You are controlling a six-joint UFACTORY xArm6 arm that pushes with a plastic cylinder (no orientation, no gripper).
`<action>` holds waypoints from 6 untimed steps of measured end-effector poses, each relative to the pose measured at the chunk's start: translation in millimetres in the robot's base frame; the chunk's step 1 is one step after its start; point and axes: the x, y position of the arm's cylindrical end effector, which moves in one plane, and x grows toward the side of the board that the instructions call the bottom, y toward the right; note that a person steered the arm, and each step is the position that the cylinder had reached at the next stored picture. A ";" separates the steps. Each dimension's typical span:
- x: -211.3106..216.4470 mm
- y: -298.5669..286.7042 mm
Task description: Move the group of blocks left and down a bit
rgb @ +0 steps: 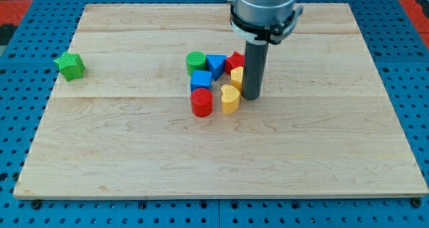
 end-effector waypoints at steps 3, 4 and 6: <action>-89.7 43.6; -95.1 8.2; -65.6 -45.4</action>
